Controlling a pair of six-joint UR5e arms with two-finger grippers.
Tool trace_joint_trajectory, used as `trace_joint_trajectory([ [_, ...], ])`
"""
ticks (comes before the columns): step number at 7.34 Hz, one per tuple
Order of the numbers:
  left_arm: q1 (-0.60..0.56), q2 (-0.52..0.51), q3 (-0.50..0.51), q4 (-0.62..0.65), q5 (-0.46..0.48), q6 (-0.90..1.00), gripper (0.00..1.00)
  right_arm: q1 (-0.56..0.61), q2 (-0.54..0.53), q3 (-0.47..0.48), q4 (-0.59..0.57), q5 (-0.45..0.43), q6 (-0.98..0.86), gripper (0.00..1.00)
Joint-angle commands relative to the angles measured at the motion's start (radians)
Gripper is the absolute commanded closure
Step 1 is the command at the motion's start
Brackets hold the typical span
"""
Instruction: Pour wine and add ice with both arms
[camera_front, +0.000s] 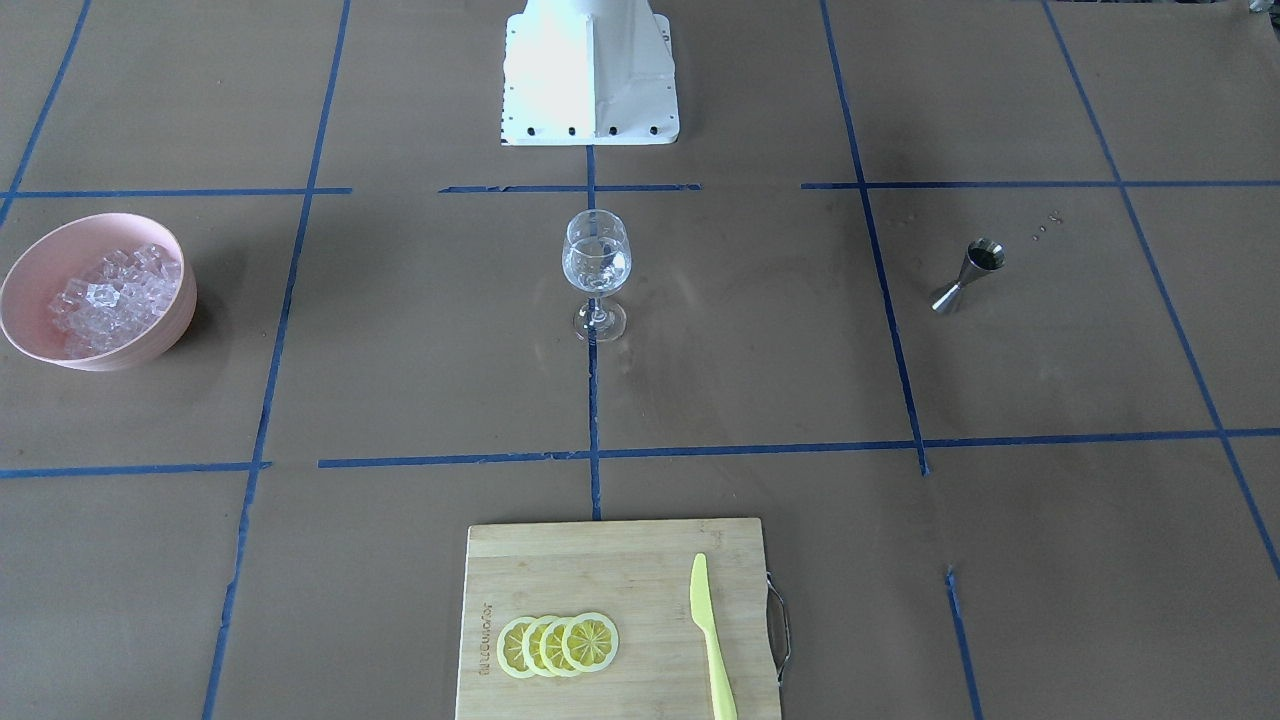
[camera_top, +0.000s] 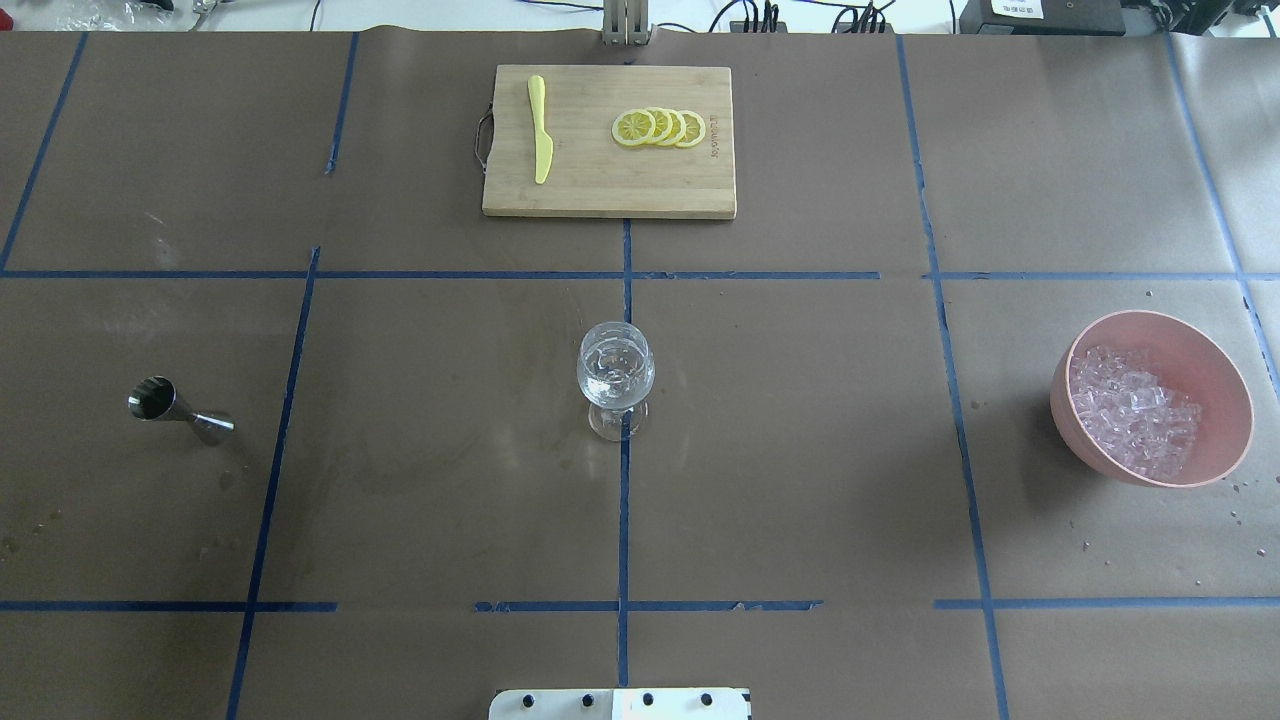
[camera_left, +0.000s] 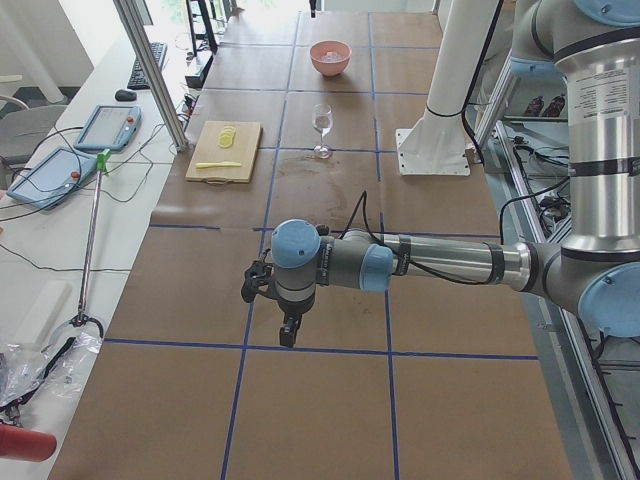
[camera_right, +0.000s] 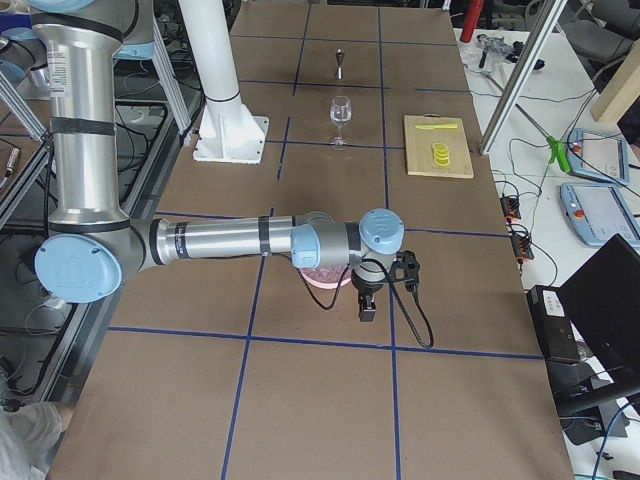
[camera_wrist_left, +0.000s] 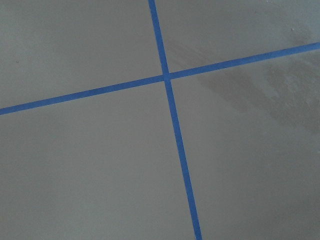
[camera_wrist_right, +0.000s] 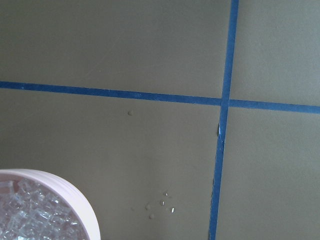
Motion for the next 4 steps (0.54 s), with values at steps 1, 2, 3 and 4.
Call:
trace_joint_trajectory([
  [1,-0.002,0.005,-0.023,-0.009,-0.004,0.007,0.00,0.000,0.000,0.006,0.000,0.001,0.000,0.00],
  [2,-0.002,0.005,-0.025,-0.009,-0.002,0.006,0.00,0.000,0.000,0.003,0.000,0.000,0.000,0.00],
  [3,-0.002,0.009,-0.019,-0.013,0.010,0.006,0.00,0.000,0.000,0.003,0.000,0.001,0.002,0.00],
  [4,-0.003,0.017,-0.025,-0.018,0.005,0.007,0.00,0.000,0.000,0.003,0.000,0.001,0.003,0.00],
])
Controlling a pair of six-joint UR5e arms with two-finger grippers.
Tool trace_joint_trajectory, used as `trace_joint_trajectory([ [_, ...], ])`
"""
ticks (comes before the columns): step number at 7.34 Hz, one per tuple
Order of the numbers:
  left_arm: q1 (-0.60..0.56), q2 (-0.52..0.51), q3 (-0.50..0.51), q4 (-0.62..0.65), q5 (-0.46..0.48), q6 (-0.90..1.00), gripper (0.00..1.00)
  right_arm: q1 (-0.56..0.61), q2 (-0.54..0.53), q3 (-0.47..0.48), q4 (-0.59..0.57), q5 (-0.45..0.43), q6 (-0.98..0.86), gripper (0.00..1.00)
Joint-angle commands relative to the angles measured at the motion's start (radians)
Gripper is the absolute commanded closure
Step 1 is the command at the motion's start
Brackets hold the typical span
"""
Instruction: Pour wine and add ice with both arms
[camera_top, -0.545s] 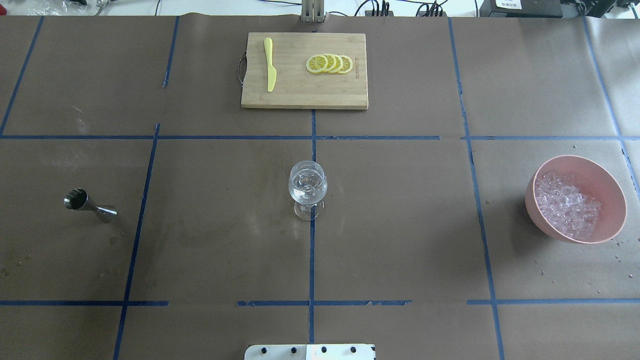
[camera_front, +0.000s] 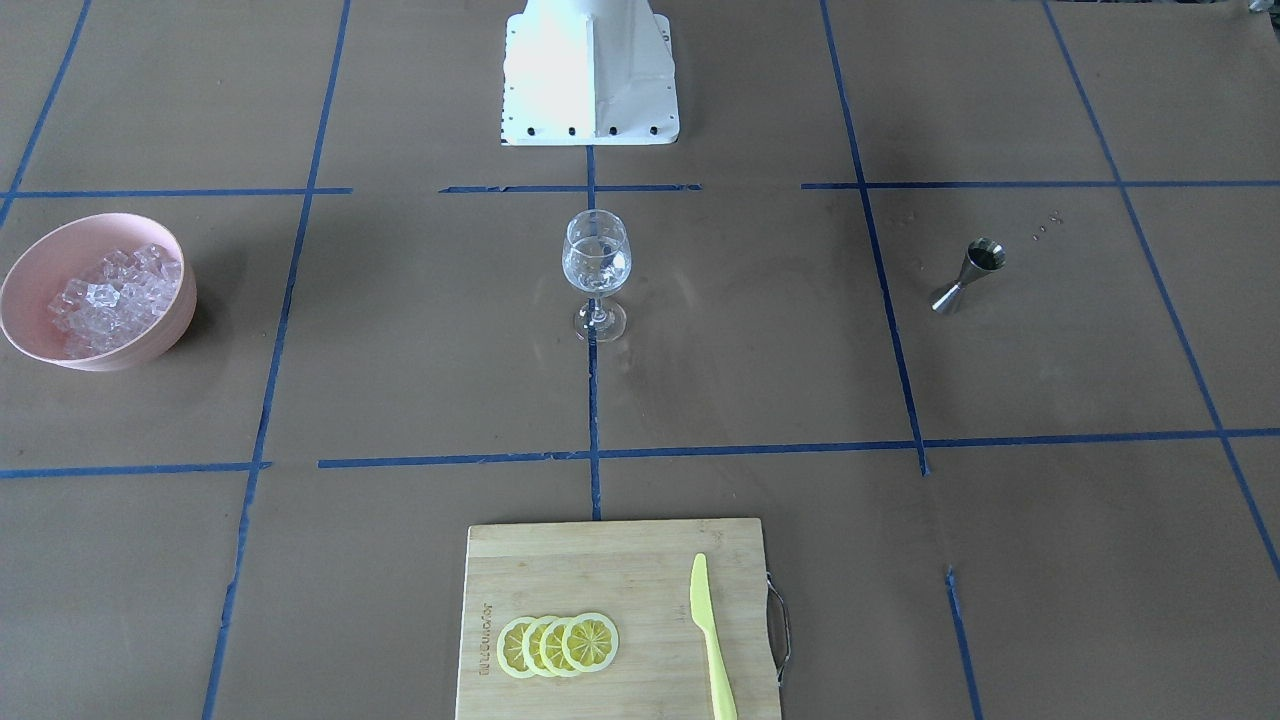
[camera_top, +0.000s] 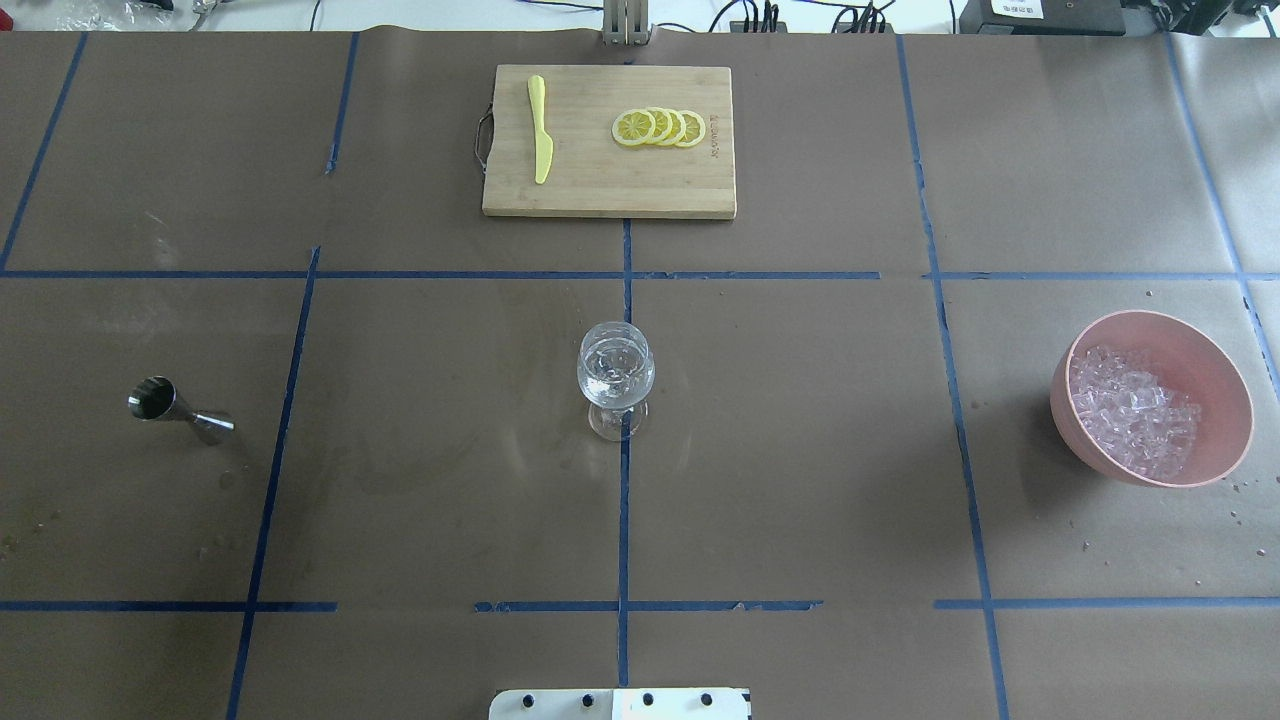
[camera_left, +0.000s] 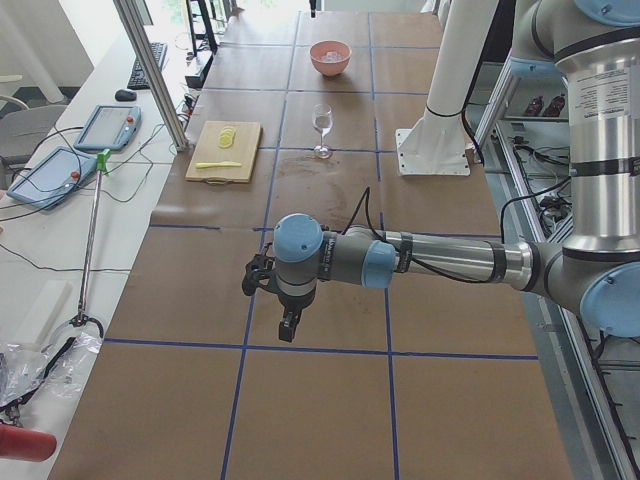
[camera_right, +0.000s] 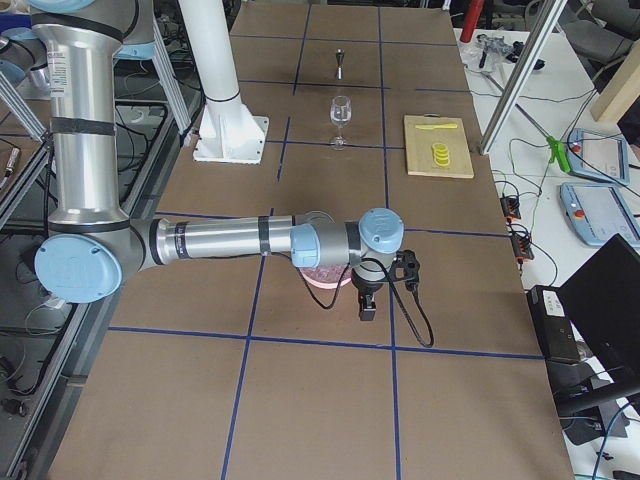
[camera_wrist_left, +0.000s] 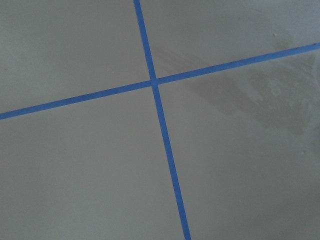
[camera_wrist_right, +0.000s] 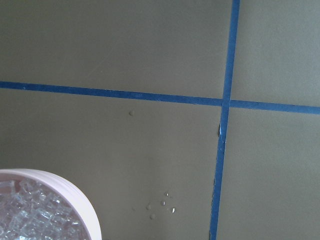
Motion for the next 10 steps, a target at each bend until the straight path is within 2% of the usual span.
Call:
trace_joint_trajectory([
  [1,-0.001,0.009,-0.004,-0.005,-0.004,0.001,0.00,0.000,0.002,0.000,-0.001,0.002,0.002,0.00],
  [10,0.002,0.008,0.001,-0.012,-0.007,0.000,0.00,0.000,0.011,0.003,0.002,0.011,0.009,0.00],
])
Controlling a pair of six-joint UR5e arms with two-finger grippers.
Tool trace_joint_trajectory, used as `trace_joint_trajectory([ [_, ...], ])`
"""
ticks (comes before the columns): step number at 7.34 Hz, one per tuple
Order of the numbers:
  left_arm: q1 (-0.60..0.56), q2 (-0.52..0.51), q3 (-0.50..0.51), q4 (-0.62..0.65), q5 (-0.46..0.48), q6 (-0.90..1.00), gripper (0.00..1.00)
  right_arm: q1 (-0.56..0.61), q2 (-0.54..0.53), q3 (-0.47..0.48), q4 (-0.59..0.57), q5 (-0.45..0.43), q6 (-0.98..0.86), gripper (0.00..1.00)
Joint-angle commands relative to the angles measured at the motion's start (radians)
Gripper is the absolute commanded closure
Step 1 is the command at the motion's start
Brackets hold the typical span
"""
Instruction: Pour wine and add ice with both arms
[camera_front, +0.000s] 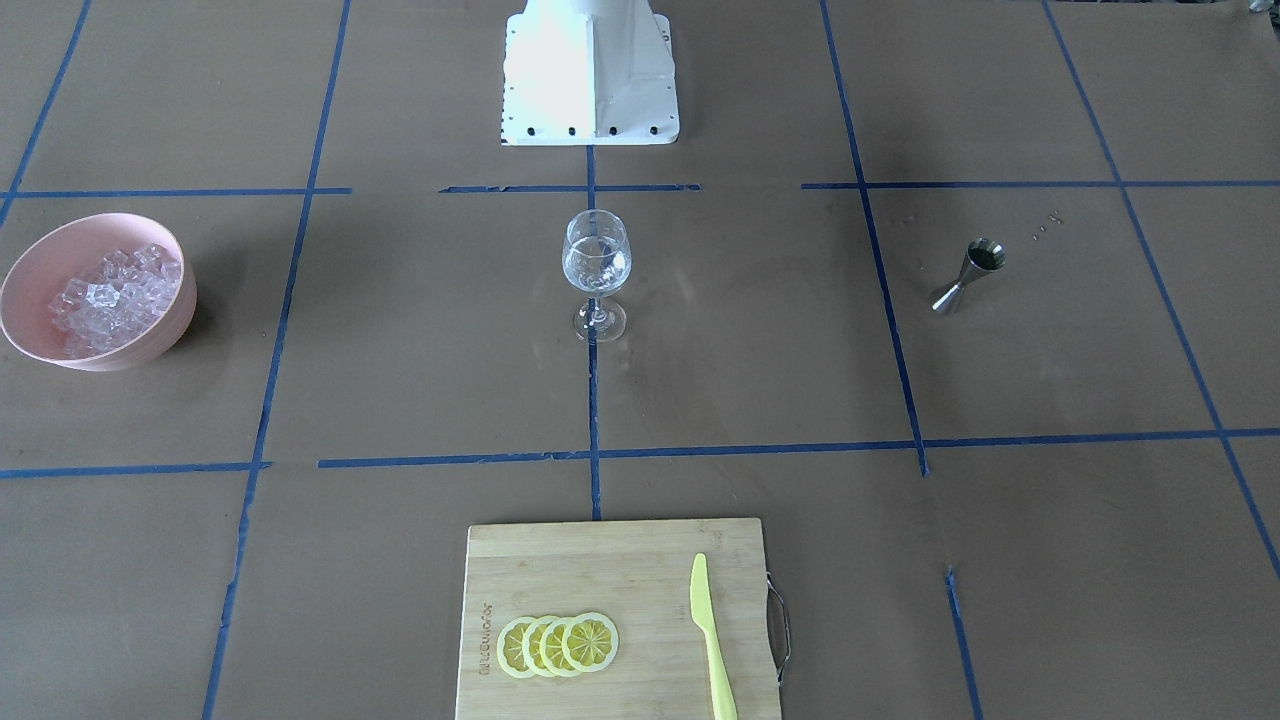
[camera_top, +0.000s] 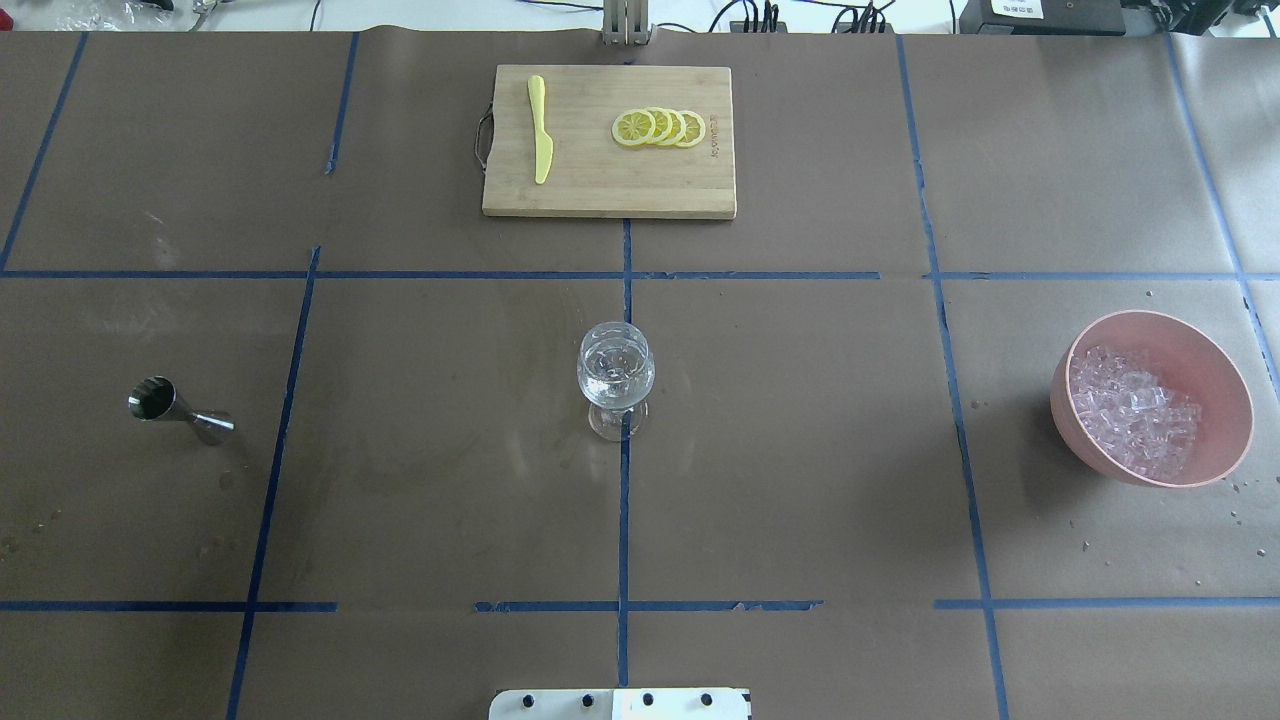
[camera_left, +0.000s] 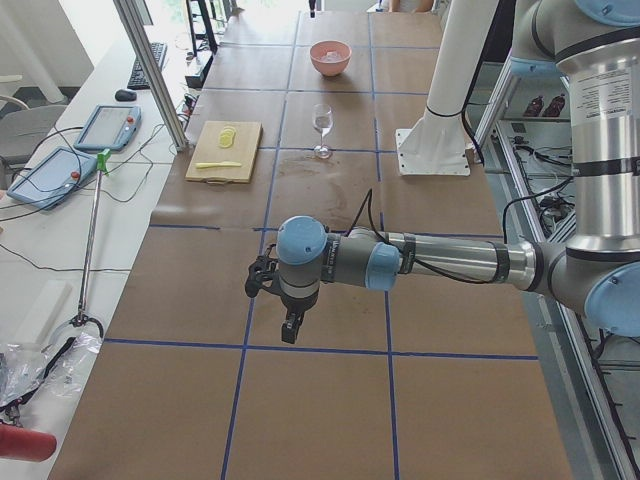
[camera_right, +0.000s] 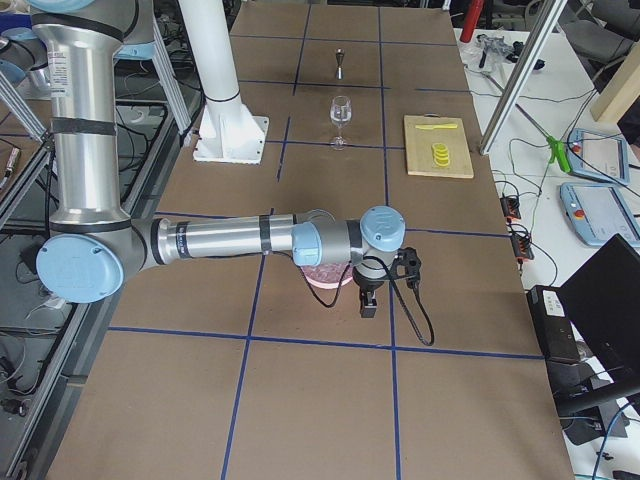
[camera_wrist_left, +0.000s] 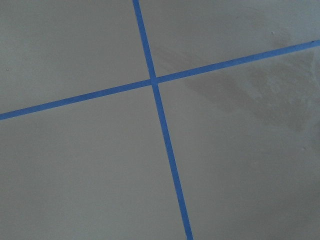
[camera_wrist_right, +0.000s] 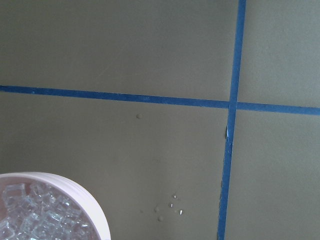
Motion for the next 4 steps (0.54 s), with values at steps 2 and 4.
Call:
trace_joint_trajectory([
  [2,0.001,-0.039,0.029,-0.040,-0.002,-0.003,0.00,0.000,0.005,-0.003,0.000,-0.004,-0.002,0.00],
  [4,0.003,-0.019,0.097,-0.255,-0.079,-0.006,0.00,0.000,-0.004,-0.010,0.000,-0.007,-0.001,0.00],
])
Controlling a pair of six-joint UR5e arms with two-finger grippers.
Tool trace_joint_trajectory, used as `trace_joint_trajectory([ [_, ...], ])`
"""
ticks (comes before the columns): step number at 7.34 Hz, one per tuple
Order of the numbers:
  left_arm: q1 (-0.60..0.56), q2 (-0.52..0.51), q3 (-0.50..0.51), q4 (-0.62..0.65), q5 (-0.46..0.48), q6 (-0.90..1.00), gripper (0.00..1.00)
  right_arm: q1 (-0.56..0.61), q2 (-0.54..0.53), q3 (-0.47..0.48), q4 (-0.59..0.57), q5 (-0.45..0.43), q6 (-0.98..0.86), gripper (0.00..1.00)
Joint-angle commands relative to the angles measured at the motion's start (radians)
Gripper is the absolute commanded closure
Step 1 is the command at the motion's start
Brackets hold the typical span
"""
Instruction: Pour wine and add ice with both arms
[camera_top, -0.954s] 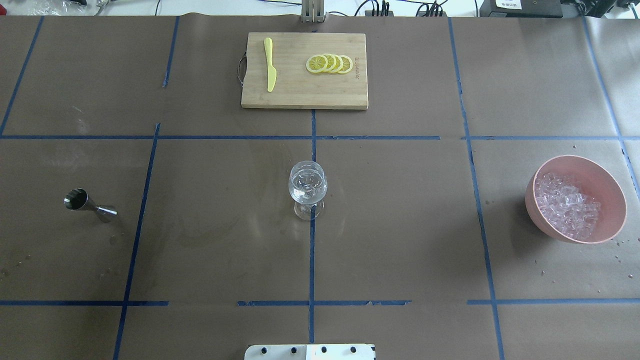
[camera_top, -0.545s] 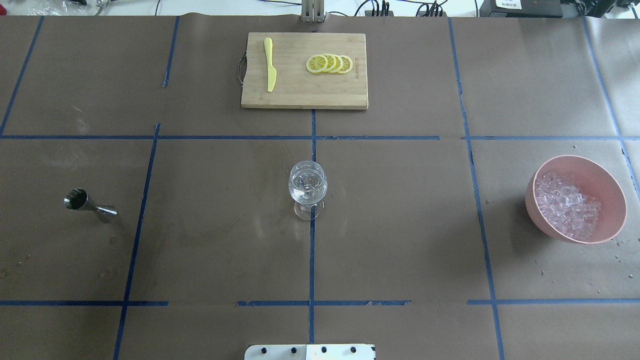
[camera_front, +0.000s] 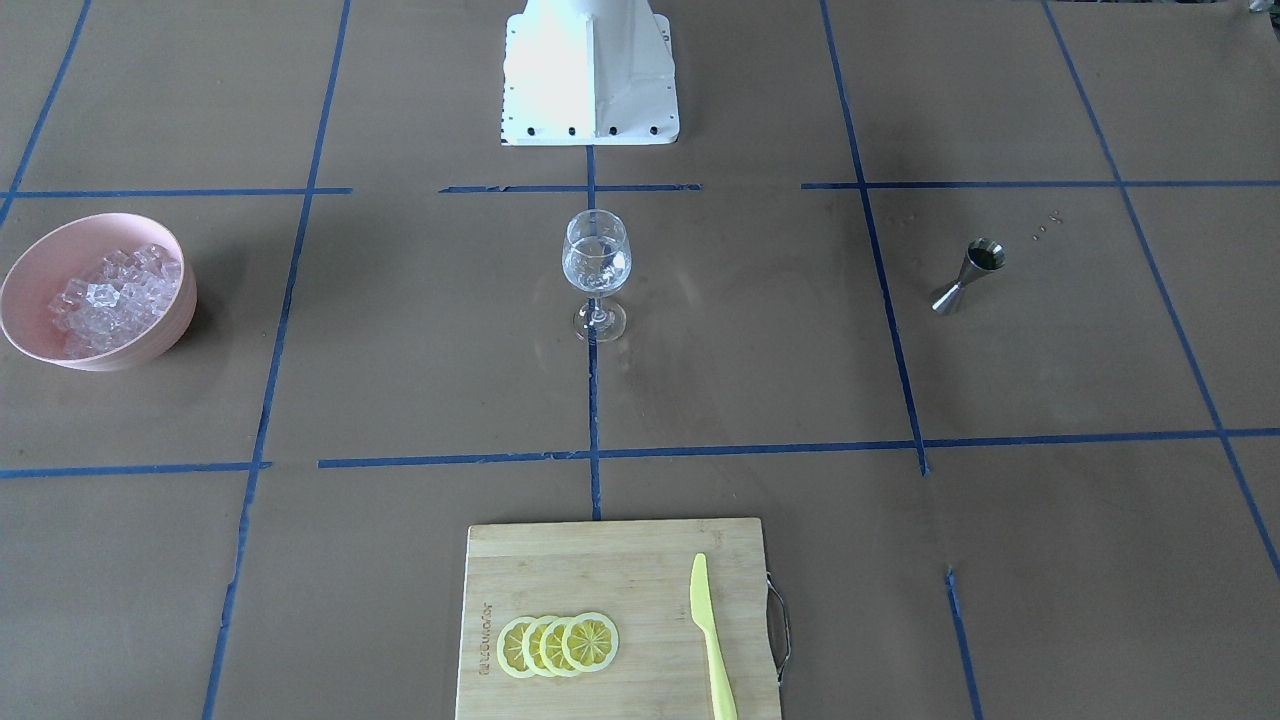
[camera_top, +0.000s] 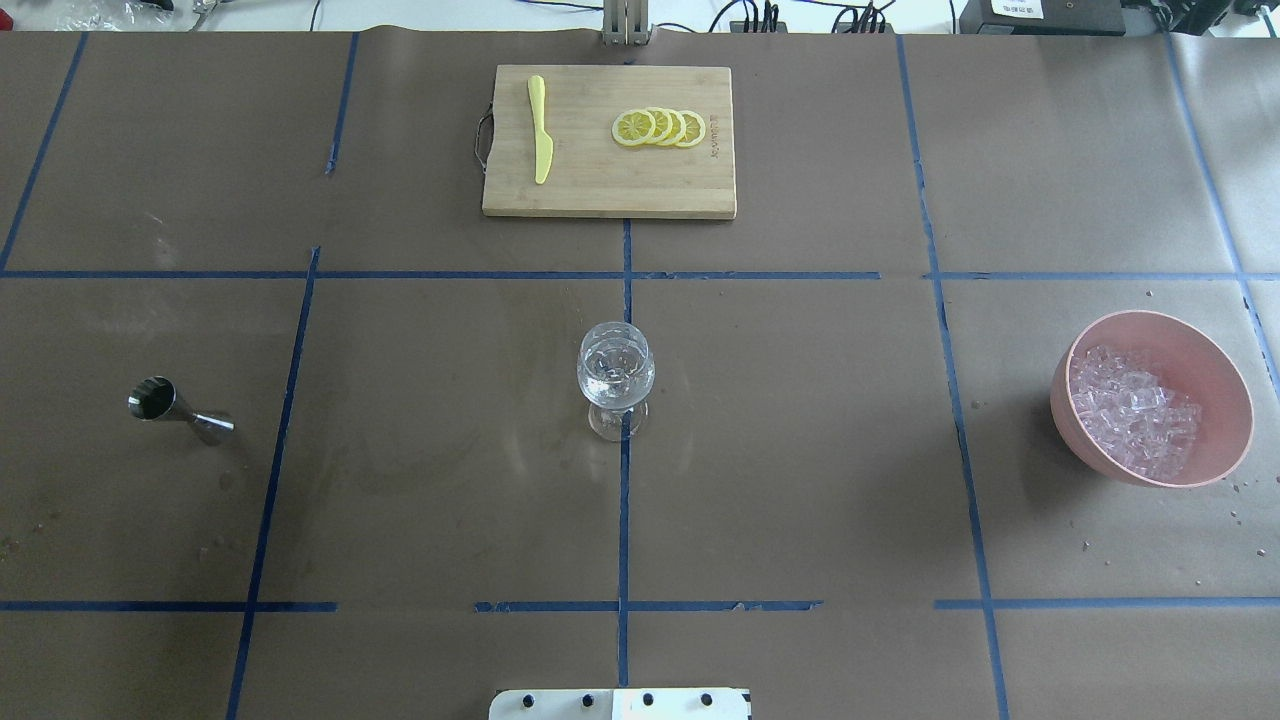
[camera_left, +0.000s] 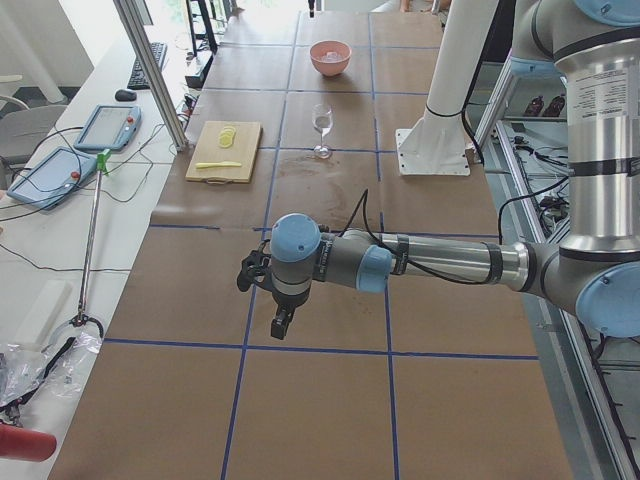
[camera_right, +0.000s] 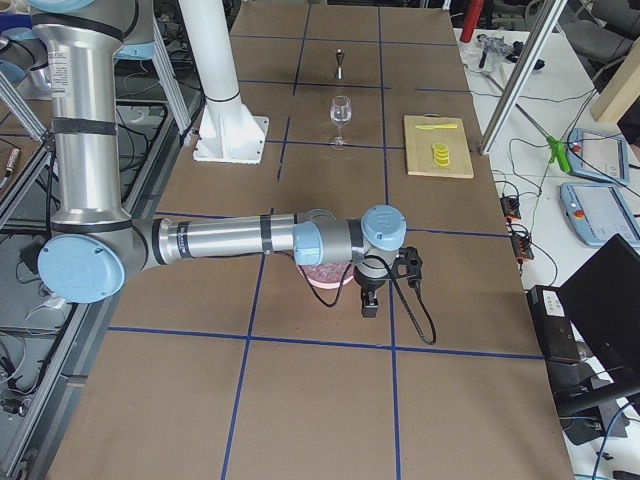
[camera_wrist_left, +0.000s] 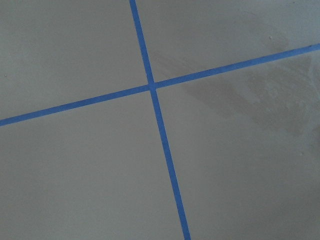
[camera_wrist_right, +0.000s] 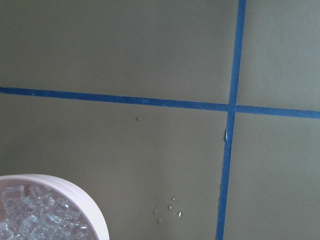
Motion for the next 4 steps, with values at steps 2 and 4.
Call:
trace_joint_trajectory([
  [2,0.029,0.007,0.072,-0.255,-0.084,-0.110,0.00,-0.001,-0.002,-0.008,0.000,-0.001,-0.001,0.00],
  [4,0.098,0.008,0.070,-0.490,-0.086,-0.291,0.00,-0.001,-0.006,0.002,0.000,0.004,-0.001,0.00],
])
